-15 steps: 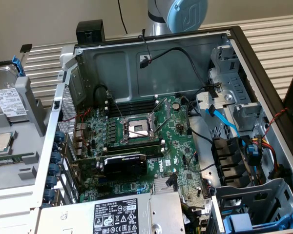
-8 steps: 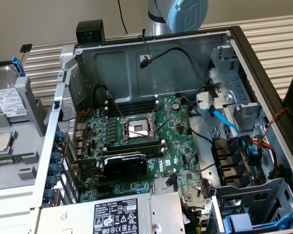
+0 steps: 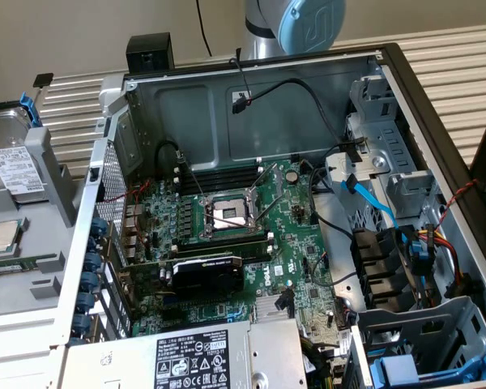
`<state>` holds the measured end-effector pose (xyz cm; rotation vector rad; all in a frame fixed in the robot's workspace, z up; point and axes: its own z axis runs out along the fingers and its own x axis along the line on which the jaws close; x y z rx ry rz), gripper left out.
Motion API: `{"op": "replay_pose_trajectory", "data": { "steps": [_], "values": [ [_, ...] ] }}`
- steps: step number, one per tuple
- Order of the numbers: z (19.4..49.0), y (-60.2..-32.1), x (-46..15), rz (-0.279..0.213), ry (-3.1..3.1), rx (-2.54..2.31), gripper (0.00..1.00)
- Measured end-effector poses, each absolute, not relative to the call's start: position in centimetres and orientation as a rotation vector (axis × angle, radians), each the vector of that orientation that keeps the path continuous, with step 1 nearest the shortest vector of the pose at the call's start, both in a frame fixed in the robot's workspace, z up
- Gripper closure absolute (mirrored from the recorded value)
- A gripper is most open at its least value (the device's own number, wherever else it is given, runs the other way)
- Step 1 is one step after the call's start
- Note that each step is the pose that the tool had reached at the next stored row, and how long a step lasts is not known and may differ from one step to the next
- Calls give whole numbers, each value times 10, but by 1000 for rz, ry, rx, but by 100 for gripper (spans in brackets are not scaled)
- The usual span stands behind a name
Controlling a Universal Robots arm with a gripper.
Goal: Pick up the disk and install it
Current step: 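Pick up the disk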
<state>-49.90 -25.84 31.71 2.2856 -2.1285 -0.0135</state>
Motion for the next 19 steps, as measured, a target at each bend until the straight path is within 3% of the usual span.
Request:
{"op": "replay_pose_trajectory", "data": {
  "steps": [19],
  "values": [
    [291,-254,-499,-27,-2135,2275,34]
  ]
}}
